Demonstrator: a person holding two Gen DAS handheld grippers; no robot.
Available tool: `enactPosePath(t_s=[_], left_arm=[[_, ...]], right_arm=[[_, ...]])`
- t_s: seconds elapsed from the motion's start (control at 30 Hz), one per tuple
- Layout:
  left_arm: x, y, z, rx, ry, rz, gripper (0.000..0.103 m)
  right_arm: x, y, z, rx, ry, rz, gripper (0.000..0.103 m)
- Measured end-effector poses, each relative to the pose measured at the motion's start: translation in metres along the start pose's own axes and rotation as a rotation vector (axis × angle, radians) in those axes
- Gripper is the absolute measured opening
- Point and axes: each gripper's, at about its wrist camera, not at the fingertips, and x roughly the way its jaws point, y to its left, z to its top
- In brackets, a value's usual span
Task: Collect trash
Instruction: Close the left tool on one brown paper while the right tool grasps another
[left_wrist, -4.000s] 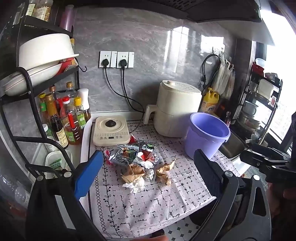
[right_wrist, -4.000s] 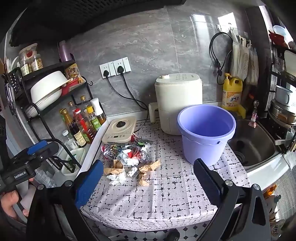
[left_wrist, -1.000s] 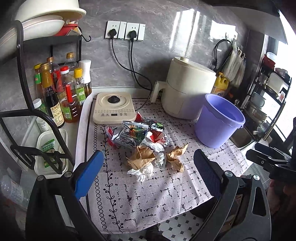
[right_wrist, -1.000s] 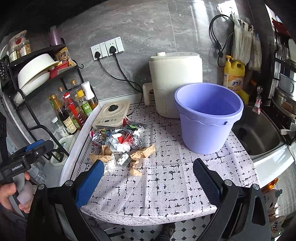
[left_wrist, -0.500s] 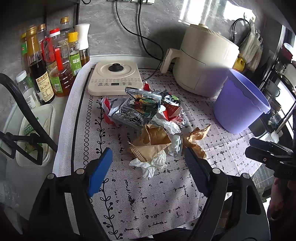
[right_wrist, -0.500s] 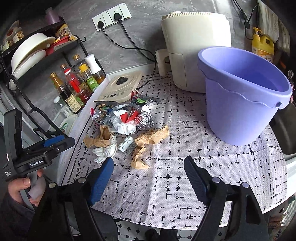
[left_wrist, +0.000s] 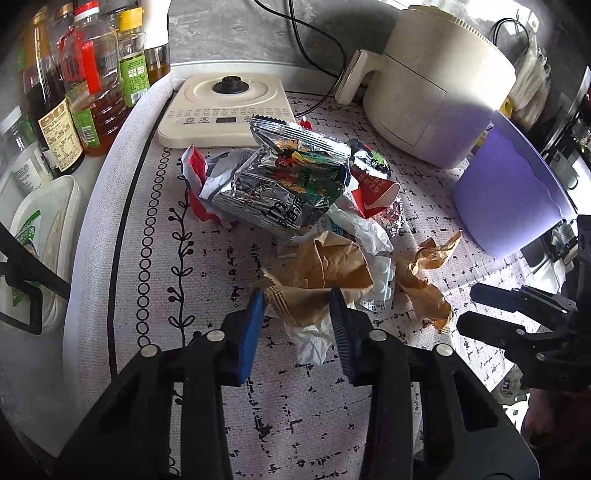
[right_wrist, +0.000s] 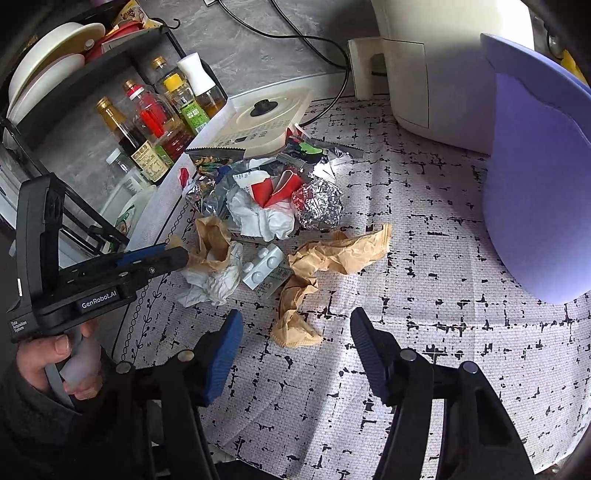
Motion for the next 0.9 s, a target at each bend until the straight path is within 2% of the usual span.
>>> enactPosePath(t_s=[0.03,0.07,0.13,0.23,0.27,0.4,0.6,0.73,0.8,0.83,0.87,0.9], left_arm=[[0.002,-0.003,0.000,0.010,0.006,-0.004,0.020],[0.001,-0.004,0.000,0.016,0.007,-0.008,0.015],[-0.002,-0.006,0.000,0.015,-0.004,-0.024,0.007],[-0.010,-0.005,0.002,0.006,-0.032,-0.041,0.006],[-0.013,-0.005,0.002,0.003,-0.041,-0.045,0.002],[-0.026,-0.006,0.003,0.005,-0.077,-0.056,0.002],[-0.053,-0.010,0.004,0.020,-0.149,-0.088,0.001],[-0.068,-0.016,0.005,0.050,-0.191,-0.078,0.001],[-0.065,-0.015,0.006,0.052,-0.171,-0.065,0.006],[-0.061,-0.012,0.006,0.046,-0.150,-0.071,0.020],[-0.059,-0.010,0.005,0.038,-0.148,-0.074,0.042],[-0.058,-0.008,0.003,0.034,-0.163,-0.071,0.050]], right_arm=[[0.005,0.000,0.000,0.004,0.011,0.003,0.043],[0.010,-0.003,0.001,0.015,0.029,0.010,0.037],[0.019,-0.007,0.000,0.049,0.058,0.041,0.016],[0.020,-0.007,0.002,0.047,0.056,0.042,0.014],[0.019,-0.006,0.003,0.046,0.050,0.045,0.014],[0.007,-0.002,0.008,0.040,0.021,0.036,0.013],[-0.024,0.000,0.009,0.043,-0.047,0.014,0.012],[-0.049,0.006,0.009,0.038,-0.104,0.002,0.012],[-0.060,0.007,0.008,0.035,-0.127,-0.009,0.012],[-0.064,0.008,0.007,0.035,-0.135,-0.014,0.012],[-0.069,0.008,0.005,0.036,-0.142,-0.018,0.012],[-0.073,0.009,0.004,0.036,-0.147,-0.024,0.012]])
